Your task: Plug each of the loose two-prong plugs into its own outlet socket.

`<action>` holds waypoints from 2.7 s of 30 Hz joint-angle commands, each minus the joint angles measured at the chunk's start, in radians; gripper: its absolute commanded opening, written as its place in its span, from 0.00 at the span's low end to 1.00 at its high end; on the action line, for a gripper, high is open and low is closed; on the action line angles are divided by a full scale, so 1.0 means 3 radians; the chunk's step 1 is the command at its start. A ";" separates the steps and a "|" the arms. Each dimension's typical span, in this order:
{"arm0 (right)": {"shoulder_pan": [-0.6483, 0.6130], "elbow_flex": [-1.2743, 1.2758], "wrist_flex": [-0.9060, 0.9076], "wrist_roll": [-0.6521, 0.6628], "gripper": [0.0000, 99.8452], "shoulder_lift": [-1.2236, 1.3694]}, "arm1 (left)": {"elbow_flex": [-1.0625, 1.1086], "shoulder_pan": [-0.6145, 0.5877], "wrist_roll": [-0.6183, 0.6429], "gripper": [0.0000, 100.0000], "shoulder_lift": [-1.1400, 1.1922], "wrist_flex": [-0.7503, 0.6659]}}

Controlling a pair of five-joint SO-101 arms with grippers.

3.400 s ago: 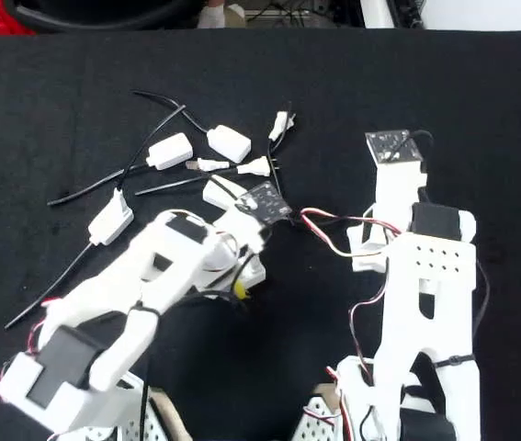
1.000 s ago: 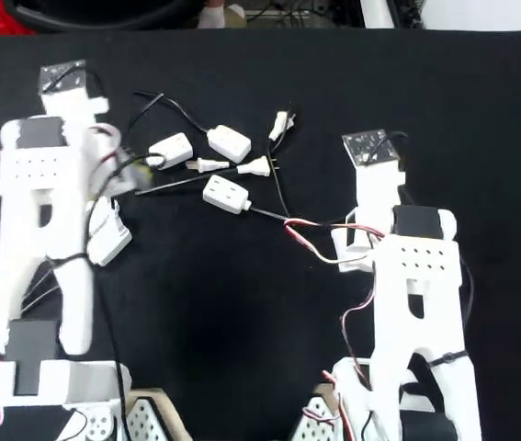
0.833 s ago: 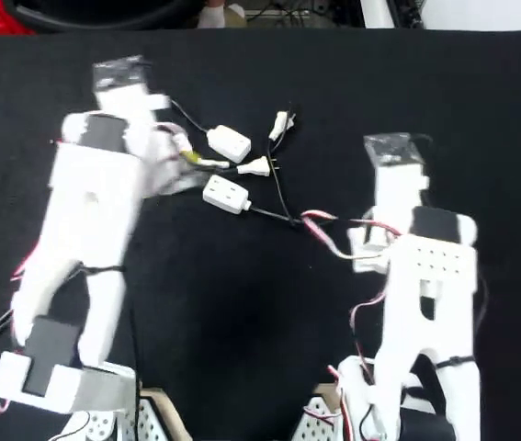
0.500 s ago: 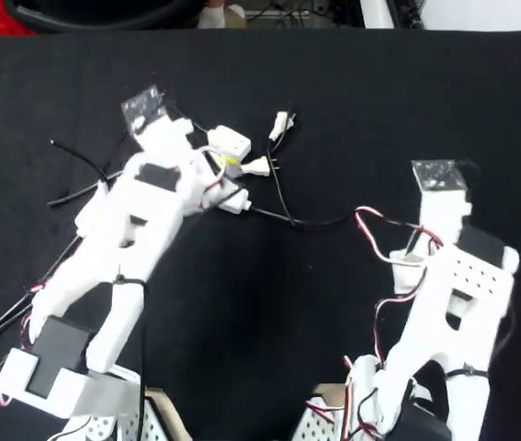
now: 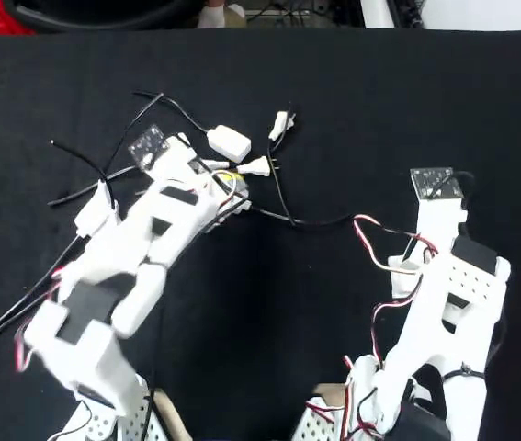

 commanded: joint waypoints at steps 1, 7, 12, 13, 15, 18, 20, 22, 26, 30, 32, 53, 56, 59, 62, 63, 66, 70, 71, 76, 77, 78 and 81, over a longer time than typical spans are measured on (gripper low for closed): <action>0.0051 -0.0008 -0.0051 0.0020 0.01 0.0003 | -0.0708 -0.0018 0.0092 0.29 0.0373 0.0445; 0.0051 -0.0008 -0.0092 0.0020 0.01 0.0003 | -0.1460 -0.0079 0.0092 0.29 0.0783 0.1110; 0.0051 -0.0008 -0.0092 0.0020 0.01 0.0003 | -0.1522 -0.0069 -0.0051 0.22 0.0956 0.1130; 0.0051 -0.0008 -0.0092 0.0020 0.01 0.0003 | -0.1527 -0.0069 -0.0205 0.18 0.0956 0.1187; 0.0051 -0.0008 -0.0092 0.0020 0.01 0.0003 | -0.1593 -0.0059 -0.0496 0.09 0.0956 0.1371; 0.0056 -0.0008 -0.0092 0.0020 0.01 0.0003 | -0.1757 -0.0059 -0.0685 0.03 0.0956 0.1821; 0.0056 -0.0008 -0.0087 0.0020 0.01 0.0003 | -0.1905 -0.0064 -0.0783 0.04 0.0956 0.2194; 0.0056 -0.0008 -0.0072 0.0020 0.01 -0.0003 | -0.2094 -0.0069 -0.1079 0.03 0.0962 0.2547; 0.0056 -0.0013 -0.0066 0.0020 0.01 -0.0013 | -0.2447 -0.0064 -0.2163 0.03 0.0962 0.3166; 0.0051 -0.0018 -0.0066 0.0020 0.01 -0.0013 | -0.2693 -0.0038 -0.3790 0.03 0.0992 0.3759; 0.0051 -0.0028 -0.0066 0.0020 0.01 -0.0018 | -0.2708 -0.0084 -0.4639 0.03 0.0992 0.3948; 0.0046 -0.0038 -0.0066 0.0225 0.08 -0.0013 | 0.0018 0.0642 -0.5329 0.09 -0.0660 0.2552; 0.0046 -0.0038 -0.0066 0.0225 0.08 -0.0008 | 0.0355 0.0606 -0.5140 0.19 -0.1181 0.2378; 0.0046 -0.0043 -0.0066 0.0220 0.08 -0.0003 | 0.0627 0.0499 -0.5493 0.35 -0.1355 0.2148; -0.0026 -0.0043 -0.0066 0.0143 0.08 -0.0003 | 0.0703 0.0376 -0.5636 0.47 -0.1396 0.2215; -0.0072 -0.0043 -0.0066 0.0133 0.08 -0.0003 | 0.0673 0.0350 -0.5616 0.49 -0.1396 0.2261; -0.0230 -0.0054 -0.0082 0.0128 0.08 -0.0013 | 0.0519 0.0243 -0.5559 0.48 -0.1401 0.2460; -0.0532 -0.0115 -0.0148 0.0159 0.08 -0.0013 | 0.0309 0.0141 -0.5360 0.36 -0.1545 0.2757; -0.0604 -0.0141 -0.0225 0.0164 0.08 -0.0008 | 0.0299 0.0125 -0.5334 0.32 -0.1642 0.2833; -0.1043 -0.0064 -0.1130 0.0962 0.08 0.0003 | 0.0401 0.0100 -0.5196 0.10 -0.2475 0.3258; -0.1166 -0.0023 -0.1294 0.0992 0.08 0.0003 | 0.0453 0.0059 -0.5140 0.08 -0.2690 0.3289; -0.1299 -0.0003 -0.1412 0.0962 0.08 0.0003 | 0.0534 -0.0003 -0.5063 0.06 -0.2905 0.3289; -0.1616 -0.0003 -0.1596 0.0967 0.08 0.0084 | 0.0892 -0.0284 -0.4987 0.07 -0.3514 0.3135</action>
